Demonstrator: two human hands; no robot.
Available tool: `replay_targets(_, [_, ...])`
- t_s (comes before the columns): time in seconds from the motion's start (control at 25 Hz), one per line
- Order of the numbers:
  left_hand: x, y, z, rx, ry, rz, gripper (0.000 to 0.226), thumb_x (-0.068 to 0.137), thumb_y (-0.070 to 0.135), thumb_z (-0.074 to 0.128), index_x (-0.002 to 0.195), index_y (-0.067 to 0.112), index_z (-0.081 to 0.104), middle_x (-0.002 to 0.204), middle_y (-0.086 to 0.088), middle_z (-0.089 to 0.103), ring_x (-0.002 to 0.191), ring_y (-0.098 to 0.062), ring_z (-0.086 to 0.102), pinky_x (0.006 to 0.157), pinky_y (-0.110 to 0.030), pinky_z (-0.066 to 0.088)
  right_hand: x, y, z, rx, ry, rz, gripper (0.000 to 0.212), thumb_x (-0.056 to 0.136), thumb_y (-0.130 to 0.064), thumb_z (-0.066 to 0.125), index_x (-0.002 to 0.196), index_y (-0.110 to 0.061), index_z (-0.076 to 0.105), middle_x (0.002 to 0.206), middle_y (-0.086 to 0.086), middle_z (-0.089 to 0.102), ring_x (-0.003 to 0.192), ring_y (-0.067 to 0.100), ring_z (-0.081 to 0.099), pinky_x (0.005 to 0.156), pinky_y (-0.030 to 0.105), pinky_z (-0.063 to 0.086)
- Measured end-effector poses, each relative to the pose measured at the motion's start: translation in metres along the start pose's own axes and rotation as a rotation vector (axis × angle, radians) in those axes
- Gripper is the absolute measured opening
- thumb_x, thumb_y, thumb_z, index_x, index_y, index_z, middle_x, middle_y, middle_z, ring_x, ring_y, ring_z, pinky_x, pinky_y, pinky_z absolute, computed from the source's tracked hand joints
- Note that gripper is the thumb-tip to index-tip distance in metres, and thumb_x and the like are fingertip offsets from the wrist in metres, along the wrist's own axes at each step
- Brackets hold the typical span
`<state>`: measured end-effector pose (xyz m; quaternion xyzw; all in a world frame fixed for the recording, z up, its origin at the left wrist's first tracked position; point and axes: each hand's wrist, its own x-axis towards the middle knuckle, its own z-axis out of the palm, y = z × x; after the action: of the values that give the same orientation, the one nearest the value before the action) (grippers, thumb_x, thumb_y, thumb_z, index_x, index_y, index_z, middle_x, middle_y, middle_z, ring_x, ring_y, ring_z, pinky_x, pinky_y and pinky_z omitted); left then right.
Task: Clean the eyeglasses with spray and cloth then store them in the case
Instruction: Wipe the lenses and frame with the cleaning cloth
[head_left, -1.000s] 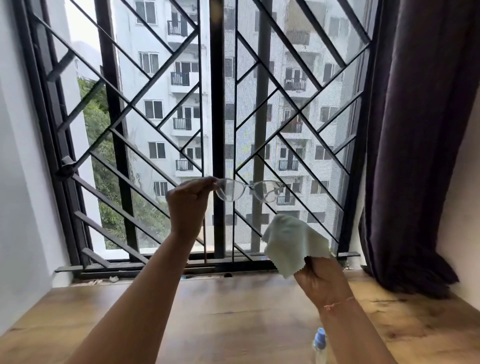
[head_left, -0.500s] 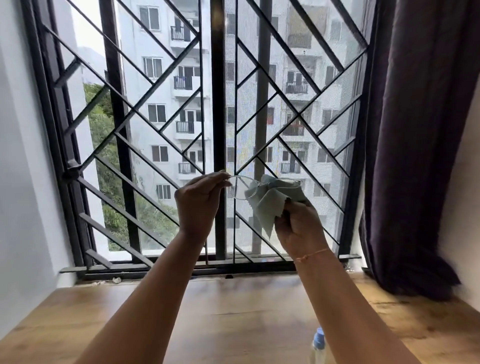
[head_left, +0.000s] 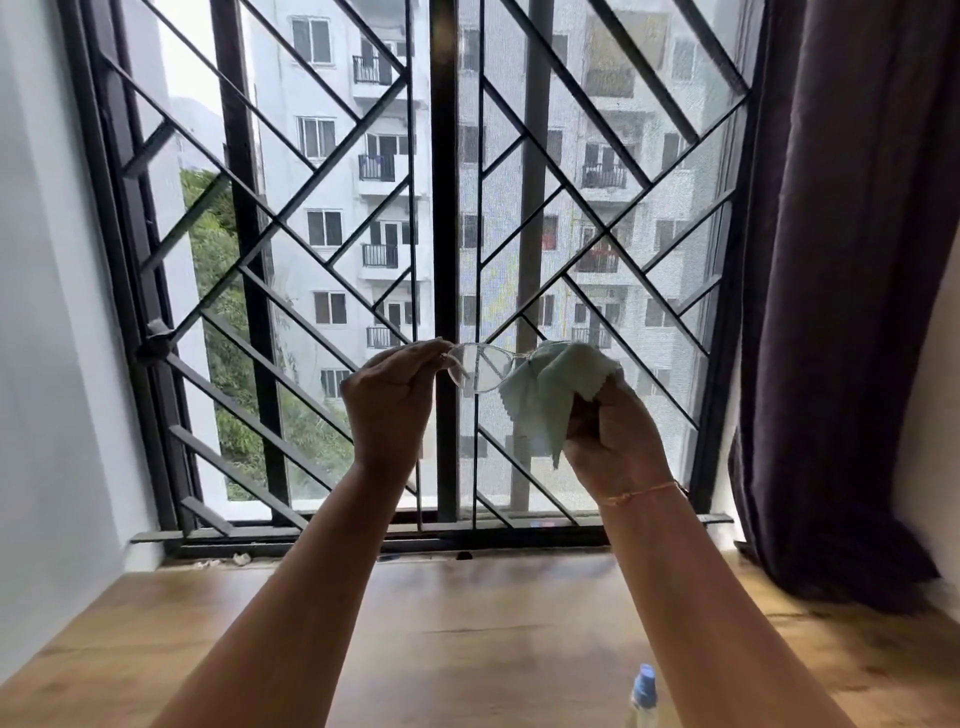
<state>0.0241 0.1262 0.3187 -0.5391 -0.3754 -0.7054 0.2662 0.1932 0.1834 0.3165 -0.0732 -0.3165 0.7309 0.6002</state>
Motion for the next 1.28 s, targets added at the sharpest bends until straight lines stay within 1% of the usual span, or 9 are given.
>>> replay_targets(0.08, [0.000,0.001,0.000,-0.008,-0.004,-0.004,0.009,0.074,0.003,0.071,0.082,0.003,0.074,0.081,0.004,0.068,0.081,-0.003,0.065,0.074,-0.009,0.049,-0.006,0.001,-0.002,-0.053,-0.061,-0.036,0.037,0.058,0.012,0.051,0.090,-0.004,0.060,0.075,0.010,0.065,0.070,0.020,0.062,0.061,0.027,0.053])
replay_targets(0.24, [-0.003,0.001,0.001,-0.013,-0.040,0.000,0.009,0.074,0.006,0.069,0.082,0.005,0.074,0.082,0.004,0.069,0.081,-0.007,0.066,0.075,-0.019,0.053,-0.015,0.007,0.008,-0.083,-0.048,-0.051,0.041,0.072,0.026,0.033,0.083,-0.001,0.061,0.063,0.006,0.069,0.059,0.017,0.067,0.057,0.024,0.055])
replay_targets(0.44, [-0.005,0.003,0.002,-0.041,-0.039,0.006,0.011,0.073,0.001,0.071,0.084,0.002,0.073,0.082,0.002,0.068,0.079,-0.006,0.067,0.072,-0.017,0.055,-0.022,0.000,0.021,-0.001,0.004,-0.064,0.030,0.078,0.020,0.043,0.069,-0.005,0.057,0.053,0.004,0.066,0.051,0.014,0.066,0.051,0.025,0.056])
replay_targets(0.52, [-0.006,0.003,0.002,-0.048,-0.034,-0.011,0.012,0.072,-0.001,0.072,0.084,0.001,0.073,0.080,0.001,0.069,0.079,0.002,0.065,0.072,-0.013,0.053,-0.025,-0.004,0.024,0.016,0.023,-0.076,0.022,0.087,0.006,0.046,0.071,-0.007,0.056,0.050,0.002,0.065,0.048,0.012,0.065,0.049,0.025,0.057])
replay_targets(0.68, [-0.005,0.003,-0.001,-0.023,-0.019,-0.005,0.010,0.073,0.003,0.072,0.082,0.003,0.074,0.080,0.004,0.068,0.080,0.012,0.062,0.073,-0.006,0.048,-0.027,-0.005,0.021,0.055,0.112,-0.045,0.023,0.091,-0.007,0.049,0.069,-0.014,0.050,0.038,-0.006,0.052,0.032,0.000,0.046,0.033,0.010,0.038])
replay_targets(0.8, [-0.004,0.001,-0.003,-0.027,-0.007,-0.020,0.009,0.074,0.006,0.071,0.083,0.005,0.074,0.080,0.003,0.069,0.077,-0.006,0.066,0.071,-0.013,0.051,-0.028,-0.003,0.013,0.044,0.005,-0.049,0.026,0.087,0.009,0.041,0.075,-0.009,0.056,0.049,-0.001,0.061,0.044,0.006,0.057,0.042,0.014,0.047])
replay_targets(1.0, [-0.005,-0.001,-0.004,-0.021,0.000,-0.027,0.010,0.073,0.005,0.072,0.082,0.005,0.074,0.080,0.005,0.072,0.076,-0.009,0.068,0.071,-0.026,0.055,-0.028,0.008,0.011,-0.100,-0.084,-0.066,0.044,0.072,0.026,0.032,0.090,-0.001,0.062,0.072,0.011,0.068,0.066,0.022,0.065,0.060,0.029,0.053])
replay_targets(1.16, [-0.009,0.000,-0.004,-0.054,-0.019,-0.015,0.010,0.073,0.004,0.071,0.083,0.005,0.074,0.080,-0.001,0.072,0.077,-0.009,0.068,0.074,-0.025,0.056,-0.029,0.008,0.017,-0.103,0.011,-0.072,0.039,0.072,0.025,0.038,0.064,-0.004,0.062,0.053,0.002,0.063,0.049,0.012,0.060,0.047,0.018,0.049])
replay_targets(1.28, [-0.013,0.000,-0.005,-0.051,-0.025,-0.018,0.011,0.074,0.006,0.070,0.084,0.004,0.074,0.081,-0.001,0.071,0.078,-0.009,0.068,0.074,-0.023,0.056,-0.028,0.005,0.020,-0.064,0.084,-0.101,0.025,0.085,0.008,0.048,0.067,-0.008,0.053,0.043,-0.003,0.058,0.039,0.006,0.055,0.040,0.013,0.045])
